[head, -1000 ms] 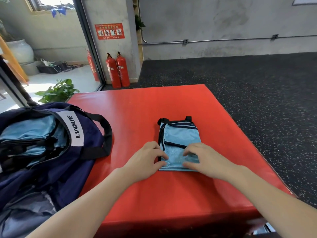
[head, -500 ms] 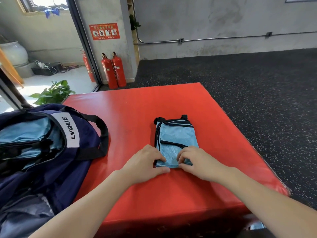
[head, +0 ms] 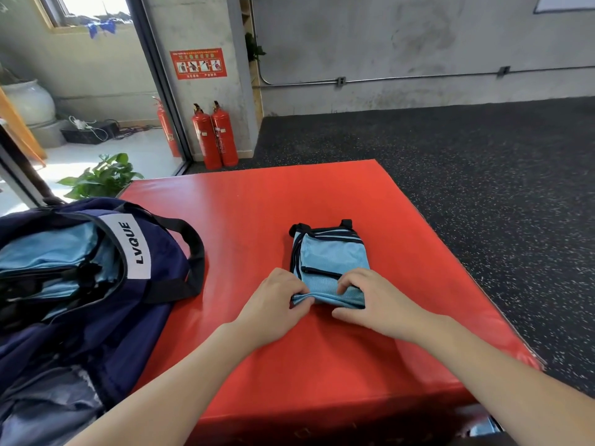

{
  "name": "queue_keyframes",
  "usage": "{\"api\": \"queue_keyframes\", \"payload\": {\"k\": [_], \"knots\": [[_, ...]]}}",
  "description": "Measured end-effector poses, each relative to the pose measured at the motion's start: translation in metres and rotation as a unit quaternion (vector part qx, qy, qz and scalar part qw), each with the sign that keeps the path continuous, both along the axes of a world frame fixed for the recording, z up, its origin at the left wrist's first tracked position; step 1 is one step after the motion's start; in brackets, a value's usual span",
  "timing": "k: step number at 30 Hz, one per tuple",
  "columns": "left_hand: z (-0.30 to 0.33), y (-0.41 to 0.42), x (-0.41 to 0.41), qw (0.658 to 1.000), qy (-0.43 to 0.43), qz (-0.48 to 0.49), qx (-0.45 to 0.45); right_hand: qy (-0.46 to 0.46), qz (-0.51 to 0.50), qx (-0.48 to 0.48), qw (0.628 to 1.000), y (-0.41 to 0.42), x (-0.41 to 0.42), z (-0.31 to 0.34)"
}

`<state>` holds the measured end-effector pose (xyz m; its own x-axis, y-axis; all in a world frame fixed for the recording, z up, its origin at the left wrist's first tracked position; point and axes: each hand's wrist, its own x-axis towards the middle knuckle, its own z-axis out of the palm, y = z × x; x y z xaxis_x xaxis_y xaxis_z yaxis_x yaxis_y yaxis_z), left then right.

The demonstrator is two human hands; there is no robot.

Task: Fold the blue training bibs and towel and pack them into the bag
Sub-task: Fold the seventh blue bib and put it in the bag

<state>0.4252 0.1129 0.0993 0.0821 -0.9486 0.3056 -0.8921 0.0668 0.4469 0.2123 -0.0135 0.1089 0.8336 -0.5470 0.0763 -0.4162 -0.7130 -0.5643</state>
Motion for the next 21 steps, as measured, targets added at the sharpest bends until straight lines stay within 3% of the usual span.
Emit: {"api": "queue_keyframes", "payload": {"k": [3, 7, 21], "knots": [[0.006, 0.001, -0.004, 0.999, 0.043, 0.01, -0.02, 0.034, -0.018, -0.028, 0.999, 0.0, -0.004, 0.002], [0.011, 0.0, -0.006, 0.998, 0.064, 0.008, -0.029, -0.006, -0.012, -0.046, 0.999, -0.008, -0.008, 0.007], [0.029, 0.009, -0.021, 0.979, 0.186, 0.064, -0.051, -0.048, -0.033, 0.077, 0.995, -0.022, -0.024, 0.033]]}}
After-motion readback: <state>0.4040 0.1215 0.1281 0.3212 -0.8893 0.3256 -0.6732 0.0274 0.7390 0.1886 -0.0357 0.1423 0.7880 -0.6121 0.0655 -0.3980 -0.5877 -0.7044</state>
